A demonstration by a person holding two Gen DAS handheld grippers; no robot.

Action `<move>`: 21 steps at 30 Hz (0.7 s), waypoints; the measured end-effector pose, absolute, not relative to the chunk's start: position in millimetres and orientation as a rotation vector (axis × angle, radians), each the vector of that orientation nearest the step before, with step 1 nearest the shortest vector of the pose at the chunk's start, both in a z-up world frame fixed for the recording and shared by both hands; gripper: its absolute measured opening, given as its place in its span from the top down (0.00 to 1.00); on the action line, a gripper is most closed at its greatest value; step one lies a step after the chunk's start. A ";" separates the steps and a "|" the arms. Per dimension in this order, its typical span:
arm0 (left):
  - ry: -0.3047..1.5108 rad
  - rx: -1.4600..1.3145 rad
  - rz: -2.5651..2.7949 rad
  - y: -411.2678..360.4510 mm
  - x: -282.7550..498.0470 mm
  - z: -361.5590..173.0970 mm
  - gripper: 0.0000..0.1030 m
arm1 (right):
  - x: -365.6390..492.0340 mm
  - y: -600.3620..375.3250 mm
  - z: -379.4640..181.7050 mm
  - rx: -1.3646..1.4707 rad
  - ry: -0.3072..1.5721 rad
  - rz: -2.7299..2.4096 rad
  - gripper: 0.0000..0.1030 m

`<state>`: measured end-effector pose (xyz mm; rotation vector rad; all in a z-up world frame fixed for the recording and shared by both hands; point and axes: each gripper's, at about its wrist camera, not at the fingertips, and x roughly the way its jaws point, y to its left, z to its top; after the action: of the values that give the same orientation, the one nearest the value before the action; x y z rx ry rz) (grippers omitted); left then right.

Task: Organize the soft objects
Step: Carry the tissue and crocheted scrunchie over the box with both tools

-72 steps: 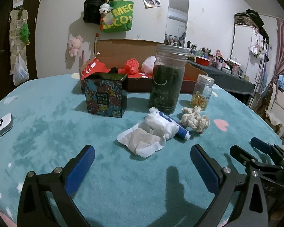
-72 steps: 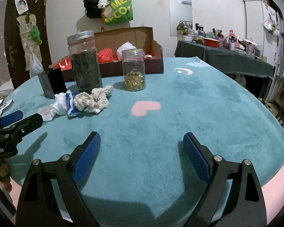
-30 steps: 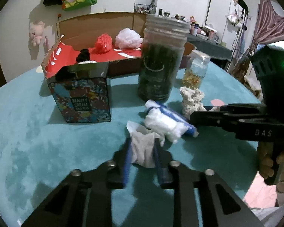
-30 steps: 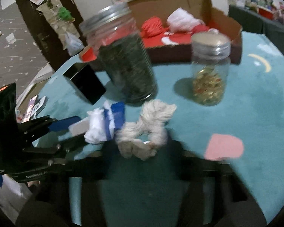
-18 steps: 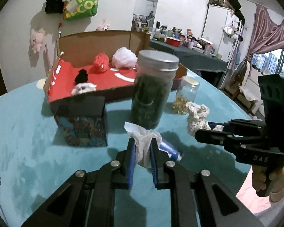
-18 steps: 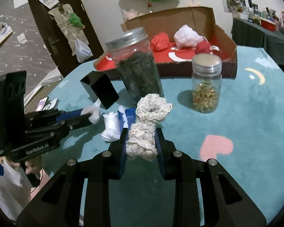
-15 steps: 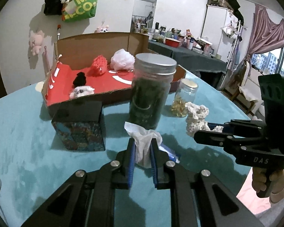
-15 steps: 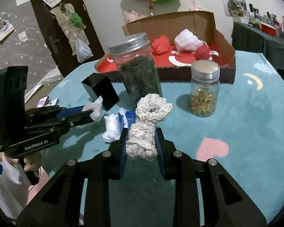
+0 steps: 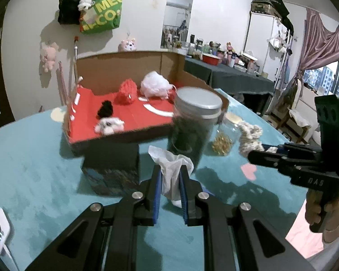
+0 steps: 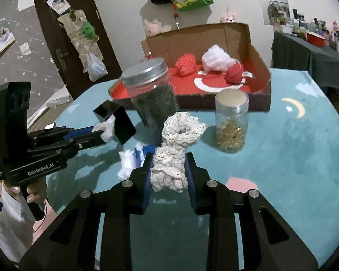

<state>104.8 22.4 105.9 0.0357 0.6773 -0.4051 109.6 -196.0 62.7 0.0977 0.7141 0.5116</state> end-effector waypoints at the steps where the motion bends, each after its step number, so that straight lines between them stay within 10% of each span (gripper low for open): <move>1: 0.671 0.037 -0.404 23.7 106.4 108.3 0.85 | 110.7 -197.3 66.2 0.095 0.706 0.507 0.75; 21: 0.732 0.151 -0.481 24.1 210.3 144.0 0.85 | 207.5 -209.4 122.0 -0.033 0.703 0.552 0.75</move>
<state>210.3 24.1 144.0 0.1507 0.7323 -0.4811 207.5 -209.4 122.0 -0.0333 0.7033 0.5518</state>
